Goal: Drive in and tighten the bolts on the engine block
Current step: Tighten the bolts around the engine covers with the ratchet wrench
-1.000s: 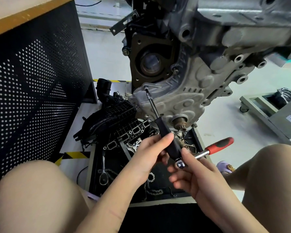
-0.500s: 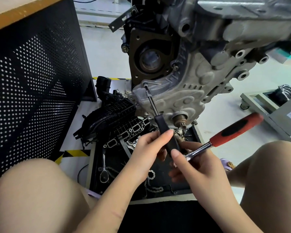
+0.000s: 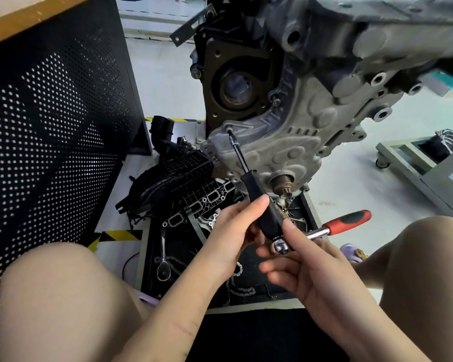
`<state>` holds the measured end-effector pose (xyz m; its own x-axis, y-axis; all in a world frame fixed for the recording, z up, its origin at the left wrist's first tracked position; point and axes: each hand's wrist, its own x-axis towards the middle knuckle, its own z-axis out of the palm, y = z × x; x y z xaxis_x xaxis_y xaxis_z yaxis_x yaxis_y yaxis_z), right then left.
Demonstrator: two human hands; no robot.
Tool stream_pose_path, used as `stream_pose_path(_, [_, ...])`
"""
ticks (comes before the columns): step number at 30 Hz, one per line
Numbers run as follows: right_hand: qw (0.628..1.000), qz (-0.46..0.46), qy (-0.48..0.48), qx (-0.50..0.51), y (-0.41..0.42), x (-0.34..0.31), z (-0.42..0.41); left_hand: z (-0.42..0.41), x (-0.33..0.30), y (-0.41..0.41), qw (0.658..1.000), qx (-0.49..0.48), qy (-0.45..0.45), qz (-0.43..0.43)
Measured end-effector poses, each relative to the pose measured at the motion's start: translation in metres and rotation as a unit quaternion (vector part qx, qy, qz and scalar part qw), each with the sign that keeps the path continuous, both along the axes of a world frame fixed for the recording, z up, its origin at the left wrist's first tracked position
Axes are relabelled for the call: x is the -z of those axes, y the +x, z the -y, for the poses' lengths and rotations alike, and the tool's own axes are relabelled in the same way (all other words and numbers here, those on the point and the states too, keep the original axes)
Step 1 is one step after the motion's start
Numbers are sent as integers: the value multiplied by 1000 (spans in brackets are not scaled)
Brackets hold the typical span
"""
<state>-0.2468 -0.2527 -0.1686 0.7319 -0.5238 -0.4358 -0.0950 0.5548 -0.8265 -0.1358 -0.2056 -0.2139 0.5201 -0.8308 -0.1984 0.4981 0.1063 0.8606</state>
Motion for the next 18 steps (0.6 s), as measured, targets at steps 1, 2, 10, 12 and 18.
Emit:
stream_pose_path(1, [1000,-1,-23,3,0,0,-1,0,-1,-1,1000,-2,4,3])
stream_pose_path(2, [999,-3,-46,8,0,0,-2,0,-1,-1,1000,-3,9,7])
stream_pose_path(10, [947,-52,-315,20,-2,3,-5,-1,-4,-3,999,-29,26,38])
stream_pose_path(12, [902,-74,-424,1,-3,5,-5,-1,-4,-3,998,-41,29,43])
stream_pose_path(18, [872,-100,-478,-19,-2,9,-5,-3,-5,-3,998,-33,35,43])
